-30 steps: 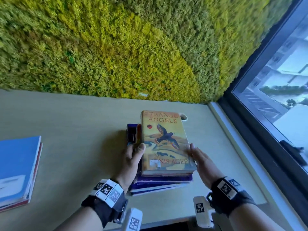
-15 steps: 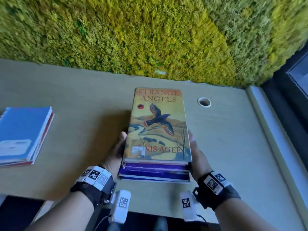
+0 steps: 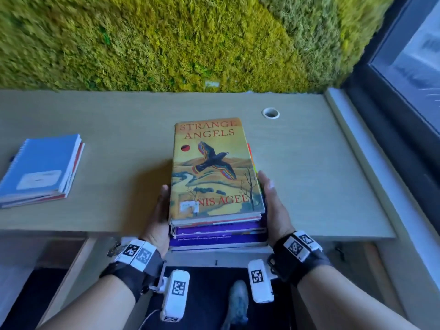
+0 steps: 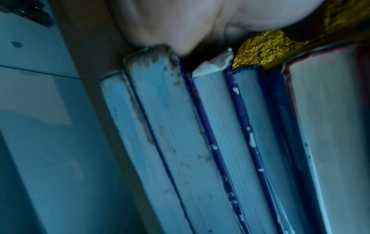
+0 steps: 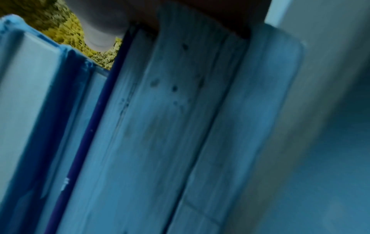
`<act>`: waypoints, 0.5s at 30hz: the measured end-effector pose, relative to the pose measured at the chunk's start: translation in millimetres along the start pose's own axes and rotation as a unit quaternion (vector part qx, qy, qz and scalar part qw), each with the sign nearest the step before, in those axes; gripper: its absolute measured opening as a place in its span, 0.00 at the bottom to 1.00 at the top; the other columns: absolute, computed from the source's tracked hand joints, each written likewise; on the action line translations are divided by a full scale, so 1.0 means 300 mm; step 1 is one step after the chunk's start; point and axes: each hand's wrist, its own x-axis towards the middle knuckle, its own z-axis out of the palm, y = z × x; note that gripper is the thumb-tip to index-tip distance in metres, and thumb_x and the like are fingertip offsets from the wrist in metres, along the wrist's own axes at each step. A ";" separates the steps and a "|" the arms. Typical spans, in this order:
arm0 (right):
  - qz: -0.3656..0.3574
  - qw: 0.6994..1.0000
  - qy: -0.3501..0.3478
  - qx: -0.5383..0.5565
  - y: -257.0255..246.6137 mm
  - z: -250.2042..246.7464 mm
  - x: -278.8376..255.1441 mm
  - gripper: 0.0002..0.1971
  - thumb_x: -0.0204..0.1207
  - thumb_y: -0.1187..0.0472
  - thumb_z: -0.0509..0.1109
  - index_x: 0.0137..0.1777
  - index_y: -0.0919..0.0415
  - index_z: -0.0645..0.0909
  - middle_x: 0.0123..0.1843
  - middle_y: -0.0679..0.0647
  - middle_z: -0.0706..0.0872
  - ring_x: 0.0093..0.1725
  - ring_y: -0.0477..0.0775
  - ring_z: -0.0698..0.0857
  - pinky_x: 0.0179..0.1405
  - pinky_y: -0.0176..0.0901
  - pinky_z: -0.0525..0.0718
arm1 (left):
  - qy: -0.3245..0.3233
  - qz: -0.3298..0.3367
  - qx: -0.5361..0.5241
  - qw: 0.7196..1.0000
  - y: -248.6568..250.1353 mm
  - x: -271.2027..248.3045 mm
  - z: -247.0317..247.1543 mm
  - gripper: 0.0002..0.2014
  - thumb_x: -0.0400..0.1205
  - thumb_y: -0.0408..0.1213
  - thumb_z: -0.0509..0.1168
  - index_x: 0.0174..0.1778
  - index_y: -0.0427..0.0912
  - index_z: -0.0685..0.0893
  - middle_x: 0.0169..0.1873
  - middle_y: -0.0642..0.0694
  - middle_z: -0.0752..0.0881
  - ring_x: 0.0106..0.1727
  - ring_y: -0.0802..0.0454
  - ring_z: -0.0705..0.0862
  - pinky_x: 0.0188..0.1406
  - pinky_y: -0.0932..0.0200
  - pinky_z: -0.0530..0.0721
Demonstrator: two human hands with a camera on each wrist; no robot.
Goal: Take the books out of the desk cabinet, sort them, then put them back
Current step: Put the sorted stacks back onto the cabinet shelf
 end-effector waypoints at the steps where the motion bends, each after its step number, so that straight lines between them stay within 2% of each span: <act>1: -0.008 1.000 0.020 0.010 0.012 -0.001 -0.058 0.39 0.69 0.21 0.67 0.79 0.38 0.76 0.75 0.46 0.85 0.75 0.55 0.83 0.80 0.65 0.73 | 0.012 0.011 0.000 1.000 -0.004 -0.043 -0.003 0.52 0.54 0.78 0.77 0.67 0.45 0.88 0.65 0.35 0.89 0.67 0.35 0.88 0.70 0.35 0.81; 2: -0.019 0.999 0.044 0.021 0.027 0.000 -0.119 0.37 0.73 0.23 0.66 0.78 0.42 0.78 0.74 0.51 0.86 0.75 0.58 0.83 0.79 0.67 0.74 | 0.022 0.024 0.025 0.999 -0.014 -0.092 -0.001 0.51 0.59 0.78 0.74 0.68 0.42 0.87 0.65 0.33 0.88 0.68 0.33 0.87 0.71 0.32 0.80; 4: -0.020 0.996 0.078 0.048 0.067 0.002 -0.252 0.31 0.83 0.31 0.59 0.74 0.51 0.82 0.71 0.60 0.87 0.72 0.67 0.85 0.75 0.71 0.77 | 0.067 0.047 0.090 0.993 -0.056 -0.177 -0.036 0.45 0.66 0.80 0.67 0.62 0.42 0.88 0.61 0.35 0.90 0.65 0.35 0.87 0.71 0.28 0.80; 6: 0.015 0.990 0.109 0.086 0.108 0.011 -0.386 0.32 0.82 0.31 0.59 0.72 0.54 0.83 0.71 0.62 0.87 0.69 0.68 0.87 0.72 0.72 0.80 | 0.115 0.047 0.107 0.986 -0.102 -0.275 -0.074 0.42 0.67 0.81 0.65 0.56 0.44 0.88 0.57 0.39 0.91 0.61 0.40 0.89 0.68 0.26 0.81; 7: 0.037 0.990 0.103 0.087 0.128 0.018 -0.451 0.34 0.80 0.28 0.60 0.74 0.52 0.82 0.73 0.62 0.86 0.70 0.68 0.87 0.72 0.74 0.80 | 0.123 0.048 0.102 0.986 -0.121 -0.326 -0.093 0.41 0.68 0.81 0.66 0.55 0.45 0.88 0.56 0.41 0.92 0.60 0.42 0.89 0.66 0.27 0.83; 9: 0.103 0.991 0.041 0.069 0.151 0.044 -0.575 0.37 0.76 0.23 0.60 0.77 0.45 0.79 0.73 0.62 0.86 0.69 0.70 0.87 0.71 0.78 0.79 | 0.084 0.024 0.079 0.993 -0.147 -0.426 -0.119 0.36 0.73 0.76 0.66 0.60 0.47 0.88 0.59 0.42 0.92 0.63 0.41 0.89 0.67 0.29 0.84; 11: 0.166 0.983 -0.023 0.077 0.160 0.061 -0.682 0.40 0.74 0.20 0.60 0.78 0.44 0.79 0.71 0.64 0.87 0.68 0.72 0.87 0.71 0.78 0.79 | 0.006 -0.019 0.043 0.999 -0.181 -0.498 -0.165 0.32 0.85 0.65 0.60 0.74 0.44 0.82 0.68 0.36 0.87 0.70 0.35 0.85 0.73 0.26 0.78; 13: 0.191 0.976 -0.053 0.094 0.173 0.075 -0.787 0.40 0.76 0.22 0.59 0.78 0.49 0.79 0.72 0.66 0.86 0.70 0.73 0.86 0.71 0.75 0.80 | -0.049 -0.059 -0.014 0.997 -0.224 -0.585 -0.208 0.29 0.90 0.59 0.55 0.82 0.45 0.74 0.75 0.33 0.81 0.76 0.32 0.80 0.77 0.25 0.74; 15: 0.176 0.971 -0.080 0.138 0.216 0.069 -0.865 0.40 0.79 0.26 0.62 0.84 0.51 0.71 0.78 0.68 0.80 0.75 0.76 0.80 0.74 0.80 0.74 | -0.064 -0.084 -0.061 0.993 -0.291 -0.665 -0.249 0.30 0.90 0.59 0.57 0.86 0.48 0.68 0.79 0.34 0.78 0.79 0.32 0.77 0.79 0.25 0.70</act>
